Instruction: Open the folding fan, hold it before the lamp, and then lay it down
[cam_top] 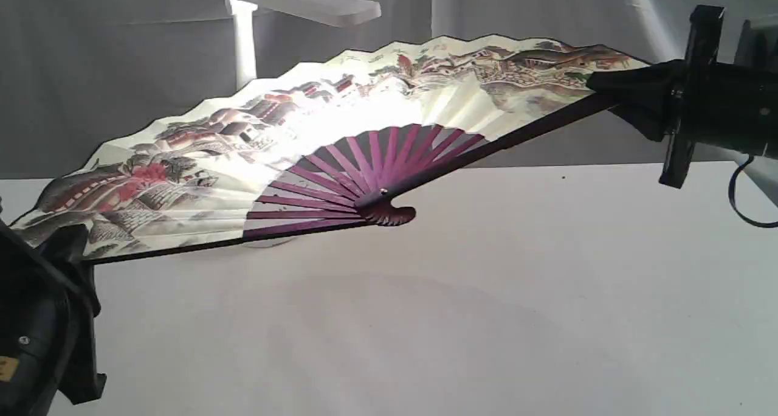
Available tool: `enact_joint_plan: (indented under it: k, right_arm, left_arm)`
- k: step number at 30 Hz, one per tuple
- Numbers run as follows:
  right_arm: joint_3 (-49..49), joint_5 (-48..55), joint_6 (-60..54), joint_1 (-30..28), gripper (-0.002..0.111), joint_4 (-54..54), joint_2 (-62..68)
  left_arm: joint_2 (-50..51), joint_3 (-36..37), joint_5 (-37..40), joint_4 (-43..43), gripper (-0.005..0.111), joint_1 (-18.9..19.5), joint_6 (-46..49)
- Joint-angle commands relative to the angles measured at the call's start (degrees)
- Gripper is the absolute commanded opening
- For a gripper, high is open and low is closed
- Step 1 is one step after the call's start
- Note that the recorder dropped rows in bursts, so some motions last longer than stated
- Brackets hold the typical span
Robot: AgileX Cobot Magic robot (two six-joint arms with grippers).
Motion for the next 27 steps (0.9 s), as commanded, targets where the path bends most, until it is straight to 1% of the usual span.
enact_joint_plan:
  k: [1,11,15,16,18,20,27]
  right_arm:
    - [-0.1,-2.3,-2.9,-0.3,0.0,-1.4,-0.6]
    - [-0.1,-2.7,-2.9,-0.3,0.0,-1.4,-0.6]
    - [-0.1,-3.1,-2.9,-0.3,0.0,-1.4,-0.6]
    - [-0.1,-3.3,-2.9,-0.3,0.0,-1.4,-0.6]
    - [-0.1,-3.8,-2.9,-0.3,0.0,-1.4,-0.6]
    - [-0.1,-4.1,-2.9,-0.5,0.0,-2.2,-0.6]
    - [-0.1,-4.9,-2.3,-2.5,0.0,-6.0,-0.6]
  left_arm:
    - [-1.0,0.2,-3.5,-4.8,0.0,0.8,-1.9]
    - [-1.0,0.2,-3.5,-4.6,0.0,0.8,-1.9]
    - [-1.0,0.2,-3.5,-1.8,0.0,0.8,-1.9]
    - [-1.0,0.2,-3.2,-1.6,0.0,0.8,-1.9]
    - [-1.0,0.2,0.9,-1.6,0.0,0.8,-1.9]
    - [-1.0,0.2,2.8,-1.3,0.0,0.8,-1.9]
    - [-0.9,0.1,2.5,1.5,0.0,0.8,-1.8]
